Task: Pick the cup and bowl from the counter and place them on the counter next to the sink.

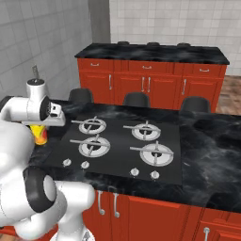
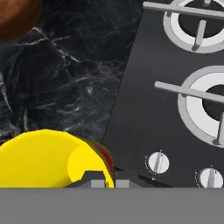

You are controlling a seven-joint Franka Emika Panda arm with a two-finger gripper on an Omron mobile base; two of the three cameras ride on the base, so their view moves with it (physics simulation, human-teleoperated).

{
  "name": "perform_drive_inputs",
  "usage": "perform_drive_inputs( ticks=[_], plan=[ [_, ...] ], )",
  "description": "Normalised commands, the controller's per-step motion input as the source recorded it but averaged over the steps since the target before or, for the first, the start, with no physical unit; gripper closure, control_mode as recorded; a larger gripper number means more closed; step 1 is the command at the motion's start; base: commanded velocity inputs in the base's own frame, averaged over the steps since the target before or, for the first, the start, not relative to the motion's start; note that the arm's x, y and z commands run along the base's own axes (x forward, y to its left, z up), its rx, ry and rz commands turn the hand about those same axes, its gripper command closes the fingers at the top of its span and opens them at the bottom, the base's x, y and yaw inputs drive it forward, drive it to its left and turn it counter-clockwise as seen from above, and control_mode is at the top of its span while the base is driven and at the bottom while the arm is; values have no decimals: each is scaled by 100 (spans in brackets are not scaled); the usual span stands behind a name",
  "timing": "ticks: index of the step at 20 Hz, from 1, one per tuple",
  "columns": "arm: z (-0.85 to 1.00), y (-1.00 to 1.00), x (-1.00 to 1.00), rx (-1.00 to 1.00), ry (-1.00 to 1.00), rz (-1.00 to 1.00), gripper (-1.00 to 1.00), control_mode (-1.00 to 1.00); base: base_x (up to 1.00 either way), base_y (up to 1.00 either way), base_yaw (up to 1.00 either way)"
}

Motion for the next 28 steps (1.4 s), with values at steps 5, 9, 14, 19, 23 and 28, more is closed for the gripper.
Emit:
perform_drive_inputs(
  ticks=[5,9,14,19,23,28],
  plan=[
    [67,-78,-45,2,-2,12,100,-100,0,0,0],
    [46,-85,-51,0,-8,12,100,-100,0,0,0],
    [43,-76,-48,0,-9,10,100,-100,0,0,0],
    [20,-55,-48,0,-1,3,100,-100,0,0,0],
    [0,-33,-37,0,2,0,100,-100,0,0,0],
    [0,-11,-14,0,2,-2,100,-100,0,0,0]
  ],
)
